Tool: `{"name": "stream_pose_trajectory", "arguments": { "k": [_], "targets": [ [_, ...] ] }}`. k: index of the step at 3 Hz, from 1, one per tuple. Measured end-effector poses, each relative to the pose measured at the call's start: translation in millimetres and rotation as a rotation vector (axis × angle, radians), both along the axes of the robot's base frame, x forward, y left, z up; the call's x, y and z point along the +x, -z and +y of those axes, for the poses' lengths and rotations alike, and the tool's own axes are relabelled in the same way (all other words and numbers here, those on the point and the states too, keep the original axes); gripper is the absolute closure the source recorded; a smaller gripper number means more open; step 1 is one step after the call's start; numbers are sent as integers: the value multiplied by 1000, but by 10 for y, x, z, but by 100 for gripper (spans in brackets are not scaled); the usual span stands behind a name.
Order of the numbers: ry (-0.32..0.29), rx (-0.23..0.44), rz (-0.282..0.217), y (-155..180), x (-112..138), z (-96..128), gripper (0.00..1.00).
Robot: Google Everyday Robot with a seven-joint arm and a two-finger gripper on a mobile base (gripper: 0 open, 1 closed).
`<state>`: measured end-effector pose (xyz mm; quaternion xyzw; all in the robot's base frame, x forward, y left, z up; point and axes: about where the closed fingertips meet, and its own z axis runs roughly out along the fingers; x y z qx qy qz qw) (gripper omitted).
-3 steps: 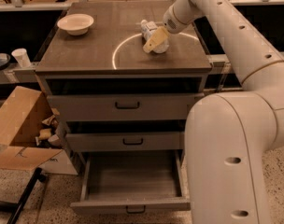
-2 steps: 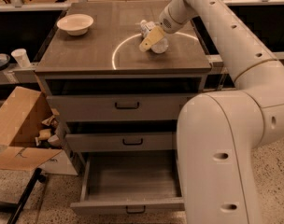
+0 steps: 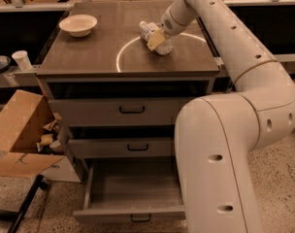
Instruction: Place blue plastic bottle into bottom drawer
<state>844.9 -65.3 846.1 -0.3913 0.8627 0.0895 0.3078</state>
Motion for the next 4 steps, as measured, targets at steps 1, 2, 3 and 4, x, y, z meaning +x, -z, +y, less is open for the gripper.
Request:
{"name": "stream_pose_trajectory", "arguments": {
  "k": [1, 2, 3, 4],
  "targets": [
    [-91, 51, -42, -158, -49, 141, 73],
    [-358, 91, -134, -496, -343, 402, 100],
    [-555, 127, -215, -679, -569, 498, 100],
    [-614, 99, -253, -655, -570, 531, 100]
  ]
}}
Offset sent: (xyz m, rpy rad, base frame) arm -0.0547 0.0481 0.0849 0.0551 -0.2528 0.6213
